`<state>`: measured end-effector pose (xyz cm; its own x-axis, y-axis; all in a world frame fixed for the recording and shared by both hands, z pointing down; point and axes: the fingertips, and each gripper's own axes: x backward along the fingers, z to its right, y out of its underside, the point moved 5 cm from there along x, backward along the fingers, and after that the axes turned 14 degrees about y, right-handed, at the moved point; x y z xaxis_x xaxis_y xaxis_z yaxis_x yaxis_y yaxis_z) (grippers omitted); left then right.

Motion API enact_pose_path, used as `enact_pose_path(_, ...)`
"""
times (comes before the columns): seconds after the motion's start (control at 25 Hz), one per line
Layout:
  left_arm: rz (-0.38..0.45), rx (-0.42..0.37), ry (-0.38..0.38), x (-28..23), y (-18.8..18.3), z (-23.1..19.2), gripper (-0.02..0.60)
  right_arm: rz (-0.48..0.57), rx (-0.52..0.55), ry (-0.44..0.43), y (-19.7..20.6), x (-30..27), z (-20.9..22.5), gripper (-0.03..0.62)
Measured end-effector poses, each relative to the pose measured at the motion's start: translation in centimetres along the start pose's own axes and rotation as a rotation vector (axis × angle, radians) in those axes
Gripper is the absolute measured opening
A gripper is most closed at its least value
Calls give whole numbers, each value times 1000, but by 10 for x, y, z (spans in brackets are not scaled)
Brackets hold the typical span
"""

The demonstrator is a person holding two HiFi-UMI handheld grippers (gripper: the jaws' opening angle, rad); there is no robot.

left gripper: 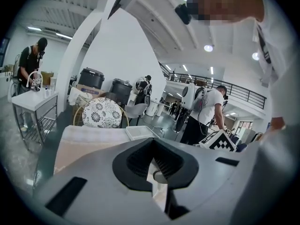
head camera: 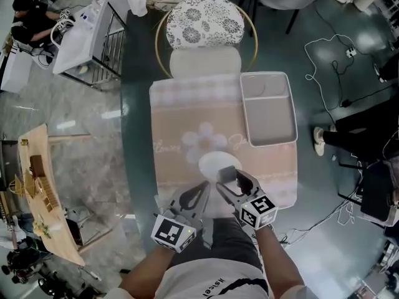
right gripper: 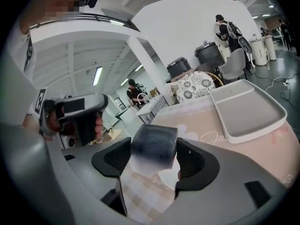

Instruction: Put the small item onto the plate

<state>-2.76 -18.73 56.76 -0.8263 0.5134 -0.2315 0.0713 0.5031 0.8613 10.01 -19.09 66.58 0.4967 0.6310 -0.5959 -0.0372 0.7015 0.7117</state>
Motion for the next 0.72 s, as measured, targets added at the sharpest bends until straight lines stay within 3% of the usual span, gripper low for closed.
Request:
enact_pose_path(0.44, -52, 31, -22, -17, 26, -27, 6, -201, 117, 128, 55, -56, 23, 321)
enact_pose_path(0.72, -58, 42, -47, -14, 30, -37, 6, -302, 123, 228, 71, -72, 34, 320)
